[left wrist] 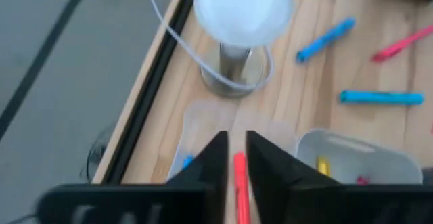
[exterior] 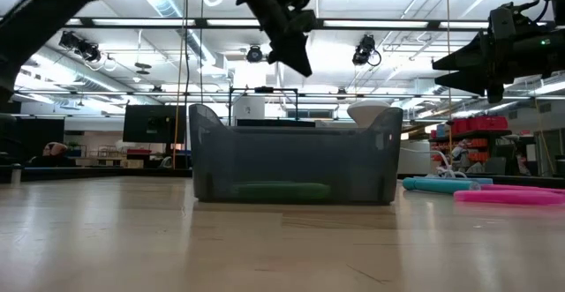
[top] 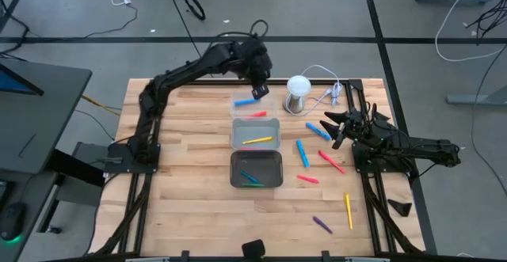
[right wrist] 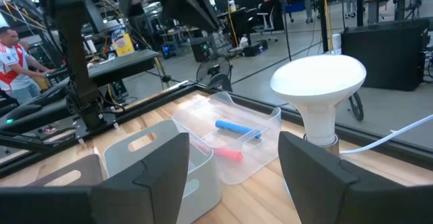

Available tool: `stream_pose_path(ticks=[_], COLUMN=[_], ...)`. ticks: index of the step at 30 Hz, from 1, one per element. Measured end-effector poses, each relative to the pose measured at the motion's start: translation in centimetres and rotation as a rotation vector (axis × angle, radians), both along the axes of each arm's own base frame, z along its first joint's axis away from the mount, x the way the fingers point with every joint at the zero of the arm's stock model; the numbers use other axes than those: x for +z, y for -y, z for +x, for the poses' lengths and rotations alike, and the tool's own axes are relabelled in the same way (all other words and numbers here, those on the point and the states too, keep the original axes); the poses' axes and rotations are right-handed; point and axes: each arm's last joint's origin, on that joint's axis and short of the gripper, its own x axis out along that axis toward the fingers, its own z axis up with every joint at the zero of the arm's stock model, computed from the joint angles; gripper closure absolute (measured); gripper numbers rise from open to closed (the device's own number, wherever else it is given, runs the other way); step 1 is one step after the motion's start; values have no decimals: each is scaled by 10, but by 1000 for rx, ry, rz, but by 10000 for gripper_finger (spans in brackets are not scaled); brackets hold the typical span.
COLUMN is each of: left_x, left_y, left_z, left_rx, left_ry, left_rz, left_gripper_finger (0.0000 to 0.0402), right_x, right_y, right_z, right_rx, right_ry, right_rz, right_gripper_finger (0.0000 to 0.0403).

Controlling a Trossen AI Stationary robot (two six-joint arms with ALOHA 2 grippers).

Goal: Pick & Place Markers
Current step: Put the purple pen into the black bin

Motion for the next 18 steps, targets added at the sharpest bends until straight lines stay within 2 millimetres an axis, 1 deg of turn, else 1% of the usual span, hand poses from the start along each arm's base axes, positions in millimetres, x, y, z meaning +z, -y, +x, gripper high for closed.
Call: stream_pose_path(ticks=[2,3,6,10,18], left_x=[4,5,8,7,-5], left_y=[5,7,16,33,78], left_z=[-4,-9,-25,-60,-132], left_rx=[-11,-11,8,26,23], left_ry=[59,85,179,294,475], left_rz=[20,33,58,94,145], left_gripper_finger=[387,393,389,382,387], right_x=[0,0,0,0,0], right_y=[0,0,0,0,0], right_z=[0,0,0,0,0], right_rx=[0,1,0,1,0], right_ry=[0,0,0,0,0], right_rz=[0,0,0,0,0], right_gripper_finger=[172,172,172,172,172])
